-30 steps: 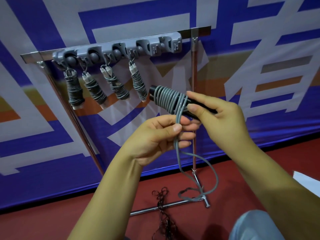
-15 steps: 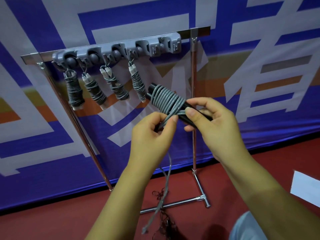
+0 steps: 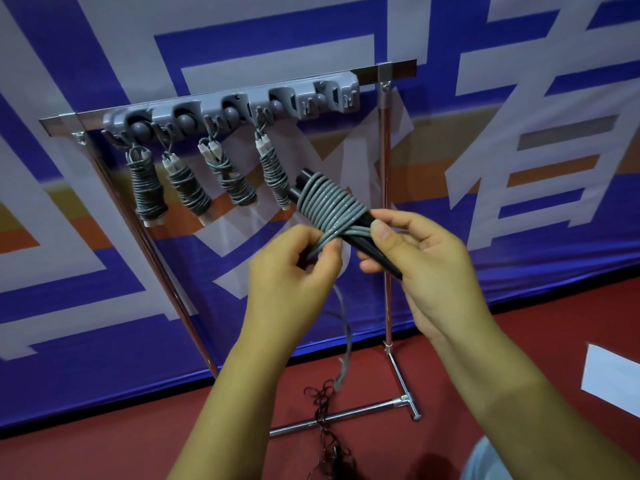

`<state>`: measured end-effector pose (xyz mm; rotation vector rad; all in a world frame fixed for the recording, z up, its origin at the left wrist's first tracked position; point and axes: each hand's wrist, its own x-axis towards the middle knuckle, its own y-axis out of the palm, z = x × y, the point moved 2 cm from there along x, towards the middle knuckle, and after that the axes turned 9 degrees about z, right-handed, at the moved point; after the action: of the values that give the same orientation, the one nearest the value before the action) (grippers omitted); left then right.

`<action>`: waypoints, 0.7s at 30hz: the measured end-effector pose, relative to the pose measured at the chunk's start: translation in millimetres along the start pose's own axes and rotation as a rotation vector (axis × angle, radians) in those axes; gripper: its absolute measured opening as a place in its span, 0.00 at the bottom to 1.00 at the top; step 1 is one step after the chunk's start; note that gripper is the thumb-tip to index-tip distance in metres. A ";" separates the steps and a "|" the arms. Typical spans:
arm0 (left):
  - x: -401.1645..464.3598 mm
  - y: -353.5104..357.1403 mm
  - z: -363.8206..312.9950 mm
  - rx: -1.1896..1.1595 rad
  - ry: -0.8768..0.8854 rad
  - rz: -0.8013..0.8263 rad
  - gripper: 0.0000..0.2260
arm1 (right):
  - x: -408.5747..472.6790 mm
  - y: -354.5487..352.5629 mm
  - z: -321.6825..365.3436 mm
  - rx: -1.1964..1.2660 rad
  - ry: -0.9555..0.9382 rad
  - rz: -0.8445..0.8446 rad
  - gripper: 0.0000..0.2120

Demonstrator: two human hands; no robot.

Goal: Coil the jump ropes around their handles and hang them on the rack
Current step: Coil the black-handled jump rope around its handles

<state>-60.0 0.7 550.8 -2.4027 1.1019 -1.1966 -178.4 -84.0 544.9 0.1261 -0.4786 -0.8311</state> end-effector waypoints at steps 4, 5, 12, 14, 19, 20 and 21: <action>1.8 -2.6 6.8 -0.603 -0.159 0.378 0.09 | 5.6 -3.6 0.5 0.056 0.057 -0.020 0.05; 1.7 -2.3 9.1 -0.658 -0.165 0.381 0.09 | 6.7 -3.1 1.9 0.046 0.058 -0.005 0.05; -2.2 -1.7 16.5 -0.861 -0.239 0.524 0.10 | 6.8 -1.5 2.0 0.077 0.169 0.066 0.05; -4.4 -3.4 20.7 -0.885 -0.269 0.556 0.10 | 6.5 -2.4 1.2 0.095 0.195 0.082 0.05; -7.7 -2.6 30.0 -0.670 -0.307 0.664 0.05 | 7.6 -6.3 0.7 0.113 0.268 0.155 0.14; -6.9 -2.2 32.4 -0.592 -0.309 0.669 0.04 | 8.3 -7.2 1.3 0.114 0.280 0.182 0.14; -5.4 -2.1 34.5 -0.512 -0.302 0.665 0.04 | 8.9 -8.1 2.1 0.111 0.293 0.213 0.13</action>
<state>-34.6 2.2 526.7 -2.1096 2.0452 -0.3494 -179.7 -95.8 547.5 0.2901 -0.2561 -0.5648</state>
